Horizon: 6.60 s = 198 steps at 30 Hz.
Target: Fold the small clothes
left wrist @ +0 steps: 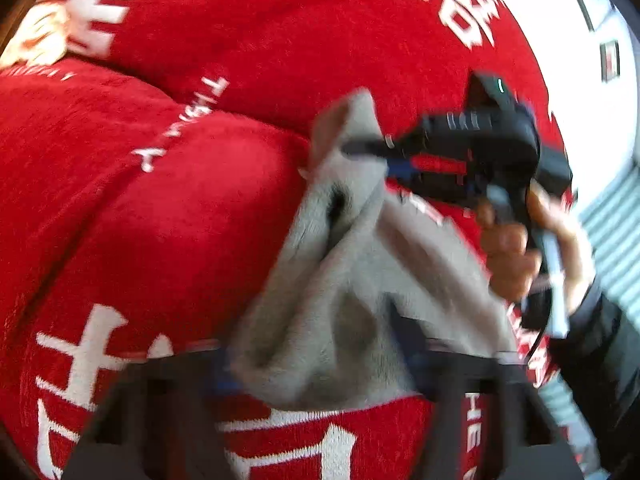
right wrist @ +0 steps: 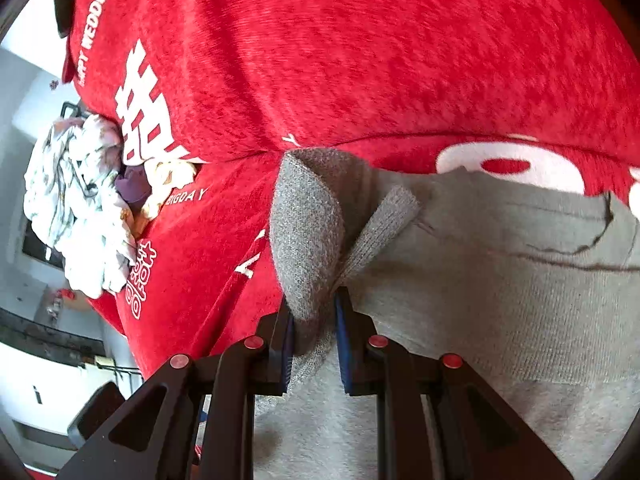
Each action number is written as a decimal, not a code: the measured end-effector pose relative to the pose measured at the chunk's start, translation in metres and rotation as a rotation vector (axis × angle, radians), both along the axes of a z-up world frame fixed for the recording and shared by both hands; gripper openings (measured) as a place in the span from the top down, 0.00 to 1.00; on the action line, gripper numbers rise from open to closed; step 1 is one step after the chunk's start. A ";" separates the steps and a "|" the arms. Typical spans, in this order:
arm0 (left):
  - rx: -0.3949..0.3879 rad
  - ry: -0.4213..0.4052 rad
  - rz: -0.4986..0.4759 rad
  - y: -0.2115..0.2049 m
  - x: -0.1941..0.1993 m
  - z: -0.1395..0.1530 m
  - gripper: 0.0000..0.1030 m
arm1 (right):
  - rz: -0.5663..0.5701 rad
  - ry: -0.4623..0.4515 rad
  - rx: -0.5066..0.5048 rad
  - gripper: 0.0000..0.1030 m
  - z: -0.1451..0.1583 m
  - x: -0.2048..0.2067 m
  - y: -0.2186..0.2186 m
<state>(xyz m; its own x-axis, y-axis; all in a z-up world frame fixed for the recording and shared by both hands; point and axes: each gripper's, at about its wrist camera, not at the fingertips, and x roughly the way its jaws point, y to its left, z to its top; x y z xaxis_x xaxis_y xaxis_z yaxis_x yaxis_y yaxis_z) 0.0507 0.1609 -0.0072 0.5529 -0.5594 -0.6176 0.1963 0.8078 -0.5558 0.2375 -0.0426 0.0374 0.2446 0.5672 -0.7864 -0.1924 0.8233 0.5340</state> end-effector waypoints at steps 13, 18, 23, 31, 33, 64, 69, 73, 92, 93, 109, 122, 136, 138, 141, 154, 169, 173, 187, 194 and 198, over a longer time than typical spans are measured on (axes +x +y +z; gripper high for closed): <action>0.127 -0.095 0.116 -0.021 -0.027 0.038 0.78 | -0.002 -0.044 0.042 0.81 0.018 -0.008 -0.017; 0.248 -0.112 0.147 -0.045 -0.035 0.065 0.81 | 0.003 -0.063 0.050 0.81 0.035 -0.011 -0.029; 0.349 -0.131 0.153 -0.073 -0.039 0.087 0.81 | 0.015 -0.083 0.055 0.81 0.053 -0.013 -0.041; 0.434 -0.167 0.081 -0.126 -0.040 0.114 0.81 | 0.015 -0.109 0.046 0.81 0.078 -0.014 -0.067; 0.436 -0.164 0.063 -0.137 -0.040 0.118 0.81 | 0.014 -0.114 0.038 0.81 0.084 -0.015 -0.076; 0.621 -0.180 -0.107 -0.301 -0.046 0.116 0.81 | -0.009 -0.132 0.133 0.81 0.070 -0.035 -0.218; 0.654 -0.178 -0.141 -0.332 -0.046 0.109 0.81 | -0.004 -0.136 0.148 0.81 0.059 -0.038 -0.239; 0.669 -0.178 -0.166 -0.354 -0.046 0.107 0.81 | -0.011 -0.143 0.166 0.81 0.053 -0.041 -0.257; 0.790 -0.158 -0.257 -0.413 -0.041 0.058 0.81 | -0.118 -0.058 0.211 0.81 -0.014 -0.046 -0.314; 0.799 -0.162 -0.259 -0.415 -0.041 0.055 0.81 | -0.127 -0.050 0.209 0.81 -0.017 -0.046 -0.315; 0.662 -0.286 -0.344 -0.371 -0.090 0.105 0.40 | -0.134 -0.211 0.223 0.49 0.053 -0.103 -0.322; 0.563 -0.012 -0.075 -0.275 0.008 0.067 0.40 | -0.194 -0.014 0.263 0.40 -0.013 -0.089 -0.307; 0.521 -0.072 -0.052 -0.224 -0.038 0.074 0.21 | -0.135 -0.186 0.108 0.37 0.029 -0.181 -0.296; 0.526 -0.093 -0.060 -0.215 -0.053 0.073 0.21 | -0.116 -0.200 0.114 0.37 0.029 -0.201 -0.292; 0.546 -0.099 -0.110 -0.213 -0.072 0.066 0.21 | -0.105 -0.212 0.095 0.37 0.023 -0.221 -0.281; 0.481 0.045 0.010 -0.197 -0.041 0.041 0.21 | -0.144 -0.225 0.032 0.92 0.013 -0.236 -0.278; 0.450 -0.042 -0.028 -0.197 -0.069 0.082 0.21 | -0.181 -0.352 -0.007 0.88 0.041 -0.255 -0.280; 0.469 -0.028 -0.014 -0.216 -0.041 0.084 0.21 | -0.179 -0.333 0.041 0.56 0.043 -0.229 -0.265; 0.479 0.027 0.000 -0.222 -0.021 0.059 0.01 | -0.233 -0.263 0.000 0.40 0.018 -0.223 -0.272; 0.479 -0.009 -0.029 -0.223 -0.020 0.073 0.01 | -0.327 -0.302 -0.034 0.28 0.036 -0.238 -0.310; 0.481 -0.012 -0.027 -0.218 -0.013 0.078 0.01 | -0.391 -0.279 -0.051 0.28 0.039 -0.237 -0.335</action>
<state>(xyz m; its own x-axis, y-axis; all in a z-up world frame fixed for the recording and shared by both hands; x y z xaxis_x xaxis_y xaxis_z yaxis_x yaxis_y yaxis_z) 0.0380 -0.0576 0.0703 0.5505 -0.2266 -0.8035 0.2251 0.9671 -0.1184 0.0009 -0.3775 0.0760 0.6371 0.3536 -0.6849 0.0063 0.8861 0.4634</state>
